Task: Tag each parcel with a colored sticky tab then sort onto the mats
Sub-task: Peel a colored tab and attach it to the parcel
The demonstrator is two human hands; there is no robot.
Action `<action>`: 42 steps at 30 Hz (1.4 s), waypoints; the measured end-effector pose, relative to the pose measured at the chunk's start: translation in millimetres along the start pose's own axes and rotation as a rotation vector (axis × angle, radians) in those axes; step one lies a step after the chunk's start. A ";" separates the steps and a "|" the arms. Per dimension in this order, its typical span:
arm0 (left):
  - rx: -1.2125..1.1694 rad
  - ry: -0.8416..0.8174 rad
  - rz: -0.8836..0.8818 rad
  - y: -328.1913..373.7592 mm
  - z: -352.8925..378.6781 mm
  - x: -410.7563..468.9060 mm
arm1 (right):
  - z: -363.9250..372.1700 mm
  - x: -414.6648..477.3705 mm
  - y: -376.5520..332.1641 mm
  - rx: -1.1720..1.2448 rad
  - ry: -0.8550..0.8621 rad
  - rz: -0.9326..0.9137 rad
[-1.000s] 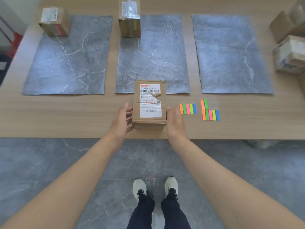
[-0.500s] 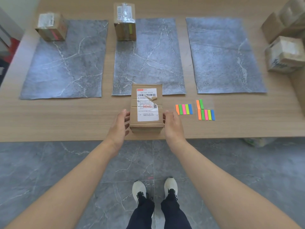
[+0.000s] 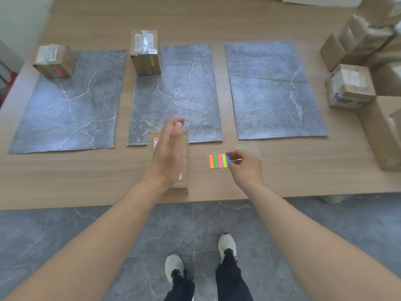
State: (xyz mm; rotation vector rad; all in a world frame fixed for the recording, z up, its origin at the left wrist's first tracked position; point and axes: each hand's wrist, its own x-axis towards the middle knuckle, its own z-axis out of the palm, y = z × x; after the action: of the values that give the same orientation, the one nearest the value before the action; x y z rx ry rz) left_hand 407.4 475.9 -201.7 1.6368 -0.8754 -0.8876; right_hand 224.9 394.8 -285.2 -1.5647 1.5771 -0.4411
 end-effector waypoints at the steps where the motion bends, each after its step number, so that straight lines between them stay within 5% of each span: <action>1: -0.026 -0.024 -0.019 0.5 13.6 2.1 | -3.4 7.1 6.4 -0.055 -0.016 -0.032; 11: 0.194 -0.063 -0.297 -59.4 106.7 24.7 | -16.4 75.8 45.7 -0.469 -0.343 -0.373; 20: 0.710 -0.132 -0.059 -101.5 127.4 17.9 | -7.2 109.8 47.8 -0.501 -0.451 -0.474; 32: 0.872 -0.262 -0.001 -111.2 118.2 13.2 | -13.4 117.5 36.6 -0.605 -0.565 -0.604; 42: 0.882 -0.253 -0.035 -113.2 119.5 9.2 | -14.7 112.1 49.1 -0.470 -0.433 -0.595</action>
State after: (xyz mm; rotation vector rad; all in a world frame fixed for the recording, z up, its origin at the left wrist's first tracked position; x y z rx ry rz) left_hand 319.6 438.9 -336.2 2.3113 -1.5637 -0.7830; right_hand 198.4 292.7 -349.0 -2.3145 0.8972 -0.0193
